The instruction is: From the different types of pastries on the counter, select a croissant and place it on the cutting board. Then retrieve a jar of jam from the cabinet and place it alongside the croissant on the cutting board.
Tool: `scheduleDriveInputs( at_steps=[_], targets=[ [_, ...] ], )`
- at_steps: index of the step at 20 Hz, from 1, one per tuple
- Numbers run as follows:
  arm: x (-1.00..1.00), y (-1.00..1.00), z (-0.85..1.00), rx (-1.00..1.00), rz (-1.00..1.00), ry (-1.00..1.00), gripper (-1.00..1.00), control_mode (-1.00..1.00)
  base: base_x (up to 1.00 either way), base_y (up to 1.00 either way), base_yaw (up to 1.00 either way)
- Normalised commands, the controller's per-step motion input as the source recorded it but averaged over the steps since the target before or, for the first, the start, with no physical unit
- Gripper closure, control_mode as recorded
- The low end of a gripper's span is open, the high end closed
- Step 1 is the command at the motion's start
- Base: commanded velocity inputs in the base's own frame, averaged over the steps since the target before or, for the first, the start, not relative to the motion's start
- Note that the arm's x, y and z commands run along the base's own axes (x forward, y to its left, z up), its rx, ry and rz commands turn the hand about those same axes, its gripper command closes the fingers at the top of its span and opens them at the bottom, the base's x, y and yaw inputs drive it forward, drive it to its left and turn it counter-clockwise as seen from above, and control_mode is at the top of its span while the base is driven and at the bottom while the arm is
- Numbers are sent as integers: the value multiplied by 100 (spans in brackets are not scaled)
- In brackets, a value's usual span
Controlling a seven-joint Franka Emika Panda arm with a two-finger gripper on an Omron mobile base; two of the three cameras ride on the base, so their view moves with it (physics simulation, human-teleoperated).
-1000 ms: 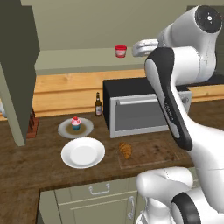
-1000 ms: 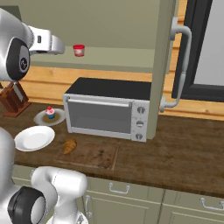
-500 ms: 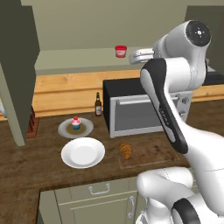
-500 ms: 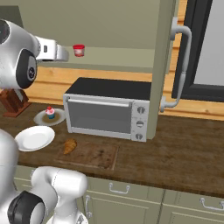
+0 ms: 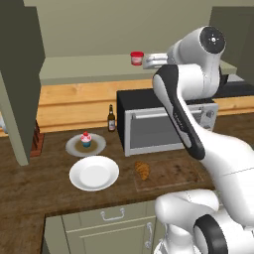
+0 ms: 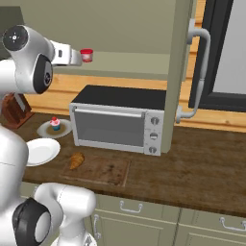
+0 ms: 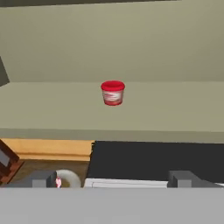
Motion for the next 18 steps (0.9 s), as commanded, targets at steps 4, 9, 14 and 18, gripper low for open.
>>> scheduleDriveInputs(
  at_steps=[4,9,14,18],
  targets=[
    [47,0,0,0,0,7,-100,-100,0,0,0],
    [47,0,0,0,0,13,-100,-100,0,0,0],
    [43,0,2,1,0,1,-100,-100,0,0,0],
    [32,0,-2,0,0,-1,-100,-100,0,0,0]
  ],
)
